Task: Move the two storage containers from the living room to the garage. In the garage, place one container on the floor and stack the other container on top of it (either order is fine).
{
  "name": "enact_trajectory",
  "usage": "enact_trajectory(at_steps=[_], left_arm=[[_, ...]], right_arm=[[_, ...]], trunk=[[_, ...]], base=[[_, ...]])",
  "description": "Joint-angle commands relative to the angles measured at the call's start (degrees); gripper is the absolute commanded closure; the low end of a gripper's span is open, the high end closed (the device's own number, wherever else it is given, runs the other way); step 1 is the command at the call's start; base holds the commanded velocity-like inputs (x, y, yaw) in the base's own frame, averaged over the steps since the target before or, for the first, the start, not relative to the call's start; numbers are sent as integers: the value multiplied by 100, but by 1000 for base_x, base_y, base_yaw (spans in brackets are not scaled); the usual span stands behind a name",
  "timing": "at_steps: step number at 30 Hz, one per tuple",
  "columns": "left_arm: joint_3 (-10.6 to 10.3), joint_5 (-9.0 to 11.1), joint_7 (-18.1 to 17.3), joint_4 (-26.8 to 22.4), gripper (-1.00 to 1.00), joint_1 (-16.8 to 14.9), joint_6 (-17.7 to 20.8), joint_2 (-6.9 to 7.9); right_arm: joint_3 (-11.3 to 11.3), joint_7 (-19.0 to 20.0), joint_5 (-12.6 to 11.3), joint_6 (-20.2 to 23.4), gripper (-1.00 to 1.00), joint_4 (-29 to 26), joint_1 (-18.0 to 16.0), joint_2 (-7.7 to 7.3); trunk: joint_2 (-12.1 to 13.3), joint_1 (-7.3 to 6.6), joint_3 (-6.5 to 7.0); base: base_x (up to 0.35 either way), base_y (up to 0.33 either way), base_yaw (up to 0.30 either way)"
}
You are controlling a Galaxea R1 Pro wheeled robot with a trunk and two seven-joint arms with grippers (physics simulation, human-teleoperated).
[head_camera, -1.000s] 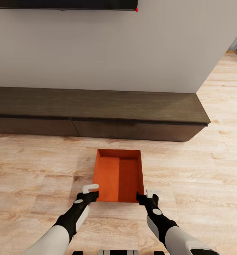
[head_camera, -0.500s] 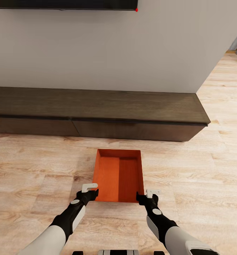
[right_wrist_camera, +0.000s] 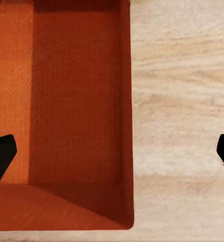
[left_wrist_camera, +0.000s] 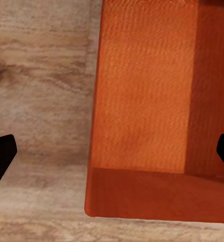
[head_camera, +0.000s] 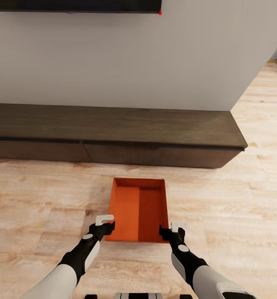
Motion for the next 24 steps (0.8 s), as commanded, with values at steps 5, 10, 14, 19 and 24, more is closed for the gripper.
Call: enact_trajectory(at_steps=[5,10,14,19,24], left_arm=[[-10,33,21,-14,-100,-1,14,0],[-4,34,59,-37,-100,1,15,0],[6,34,320,-21,-100,-1,23,-7],[-8,28,409,-16,-100,0,21,-3],[-9,26,415,-15,-100,-1,15,-1]], right_arm=[[-47,-13,63,-37,-100,6,-3,4],[-44,-13,77,-98,-100,6,-3,1],[-37,-13,106,-108,-100,10,-3,-2],[-43,-7,79,-110,-100,14,-3,-18],[-45,-1,82,-106,-100,20,-3,-21]], trunk=[[-1,2,-3],[-1,2,-3],[-1,2,-3],[-1,2,-3],[-1,2,-3]], base=[[108,0,0],[14,0,0],[6,24,0],[80,176,0],[31,45,0]])
